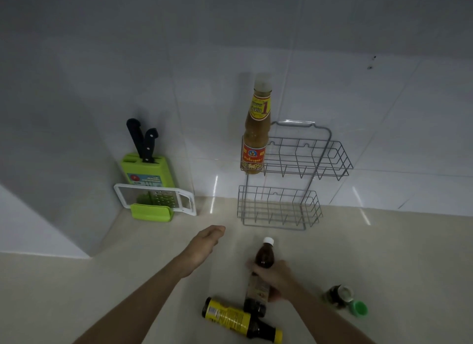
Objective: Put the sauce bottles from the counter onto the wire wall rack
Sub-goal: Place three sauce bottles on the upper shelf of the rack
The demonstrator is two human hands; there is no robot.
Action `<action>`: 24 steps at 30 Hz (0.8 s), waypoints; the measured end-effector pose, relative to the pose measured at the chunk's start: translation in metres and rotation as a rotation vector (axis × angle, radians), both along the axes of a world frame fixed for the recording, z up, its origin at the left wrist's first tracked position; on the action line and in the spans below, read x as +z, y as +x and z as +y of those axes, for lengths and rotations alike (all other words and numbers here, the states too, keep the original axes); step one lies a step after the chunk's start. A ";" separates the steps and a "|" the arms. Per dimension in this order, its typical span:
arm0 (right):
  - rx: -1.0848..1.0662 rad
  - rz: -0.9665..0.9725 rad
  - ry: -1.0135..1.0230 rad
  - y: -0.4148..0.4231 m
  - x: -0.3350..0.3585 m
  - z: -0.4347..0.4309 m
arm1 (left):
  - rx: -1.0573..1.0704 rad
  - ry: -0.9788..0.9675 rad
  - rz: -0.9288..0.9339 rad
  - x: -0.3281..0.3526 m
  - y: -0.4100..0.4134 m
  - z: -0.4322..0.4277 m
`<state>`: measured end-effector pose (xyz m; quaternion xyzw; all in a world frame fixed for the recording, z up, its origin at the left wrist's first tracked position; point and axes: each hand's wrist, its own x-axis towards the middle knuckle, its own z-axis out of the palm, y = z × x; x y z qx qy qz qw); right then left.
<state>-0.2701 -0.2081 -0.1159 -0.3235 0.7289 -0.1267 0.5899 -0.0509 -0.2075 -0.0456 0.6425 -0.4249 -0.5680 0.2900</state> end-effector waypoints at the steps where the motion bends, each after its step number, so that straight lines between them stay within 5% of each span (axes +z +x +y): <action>1: 0.054 0.025 -0.028 0.002 -0.001 0.002 | -0.002 -0.002 0.006 0.001 0.000 -0.001; 4: 0.112 0.009 -0.109 0.002 0.011 -0.001 | 0.013 -0.003 0.024 0.006 0.002 -0.002; 13: 0.151 -0.710 -0.395 -0.014 0.132 -0.024 | 0.201 -0.148 0.100 0.037 0.002 -0.023; 16: 0.186 -0.655 -0.642 -0.017 0.192 -0.039 | 0.189 -0.233 0.111 0.063 -0.008 -0.038; 24: -0.275 -0.429 -1.216 -0.010 0.269 -0.101 | 0.081 -0.435 0.114 0.152 -0.046 -0.073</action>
